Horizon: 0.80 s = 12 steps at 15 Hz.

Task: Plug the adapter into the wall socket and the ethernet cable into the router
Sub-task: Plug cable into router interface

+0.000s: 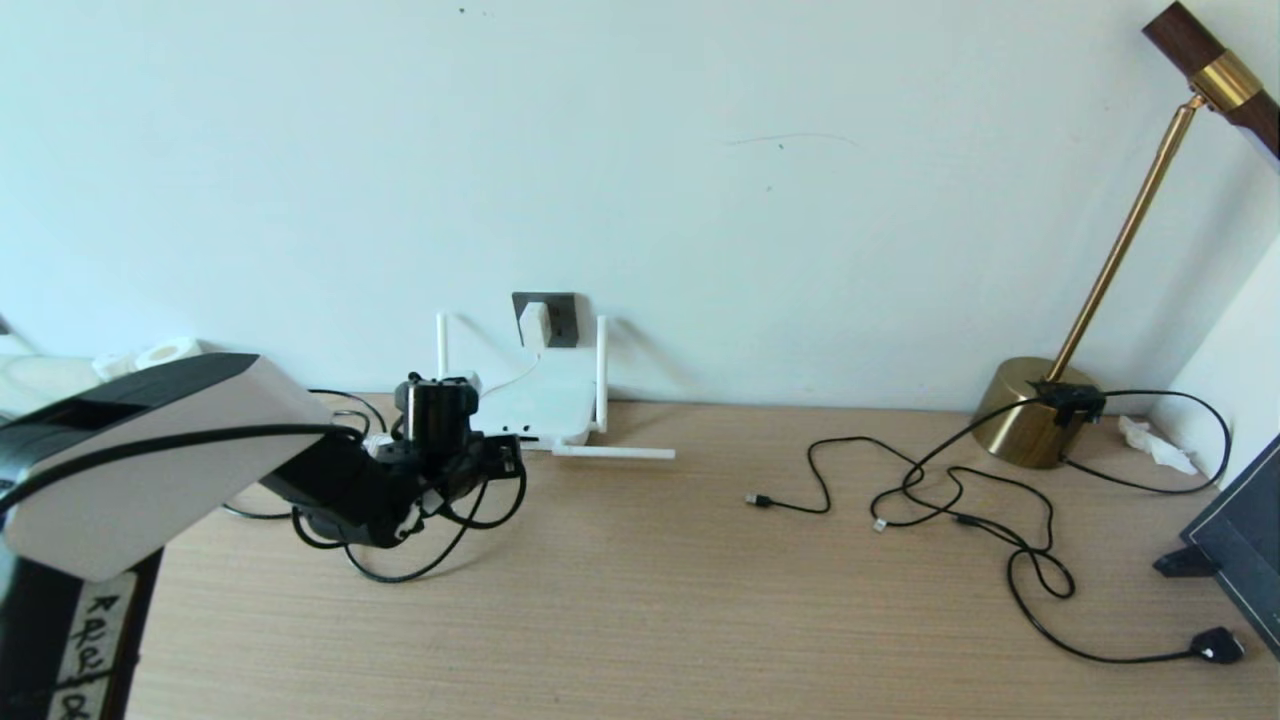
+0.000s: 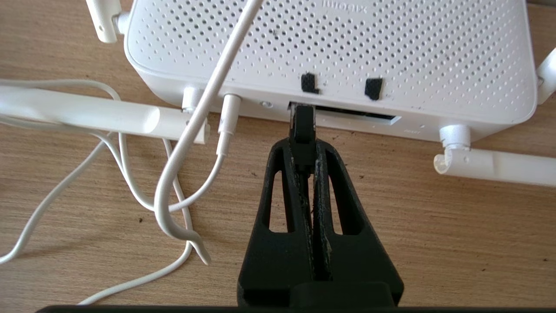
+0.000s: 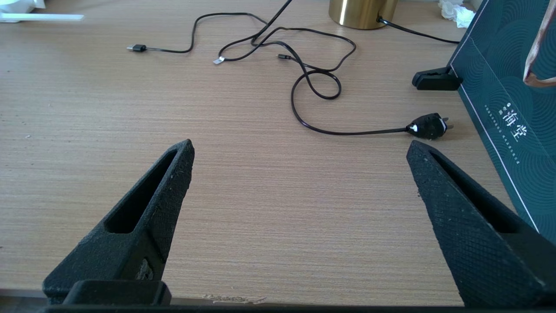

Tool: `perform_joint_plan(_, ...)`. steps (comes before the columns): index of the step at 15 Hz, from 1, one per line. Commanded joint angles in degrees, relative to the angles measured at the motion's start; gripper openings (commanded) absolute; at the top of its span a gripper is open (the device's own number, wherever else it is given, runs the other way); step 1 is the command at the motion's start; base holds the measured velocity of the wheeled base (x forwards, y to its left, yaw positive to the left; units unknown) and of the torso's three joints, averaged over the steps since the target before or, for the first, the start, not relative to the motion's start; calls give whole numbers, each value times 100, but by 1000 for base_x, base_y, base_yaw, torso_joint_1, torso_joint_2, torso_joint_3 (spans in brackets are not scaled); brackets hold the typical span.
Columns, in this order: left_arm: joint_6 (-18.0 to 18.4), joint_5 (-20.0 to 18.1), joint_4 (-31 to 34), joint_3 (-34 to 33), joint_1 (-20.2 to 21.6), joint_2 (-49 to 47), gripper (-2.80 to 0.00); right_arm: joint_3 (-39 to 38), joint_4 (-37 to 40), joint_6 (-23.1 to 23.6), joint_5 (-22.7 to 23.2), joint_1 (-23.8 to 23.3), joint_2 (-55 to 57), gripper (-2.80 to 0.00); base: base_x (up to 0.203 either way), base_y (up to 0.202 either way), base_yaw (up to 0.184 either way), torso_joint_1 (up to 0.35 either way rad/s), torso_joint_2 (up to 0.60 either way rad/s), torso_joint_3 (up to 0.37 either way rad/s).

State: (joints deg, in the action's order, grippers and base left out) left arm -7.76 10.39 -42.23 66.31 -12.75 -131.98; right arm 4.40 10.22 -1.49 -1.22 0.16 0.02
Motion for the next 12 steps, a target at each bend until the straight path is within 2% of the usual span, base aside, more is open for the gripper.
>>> perform_joint_plan(1,2,7,-31,40,1,-17,-280,-1,7,-1,-1,2,-2,0,0,0,0,0,0,0)
perform_joint_plan(12,187,16,189,242,13,-94,-280,-1,7,-1,-1,2,-2,0,0,0,0,0,0,0)
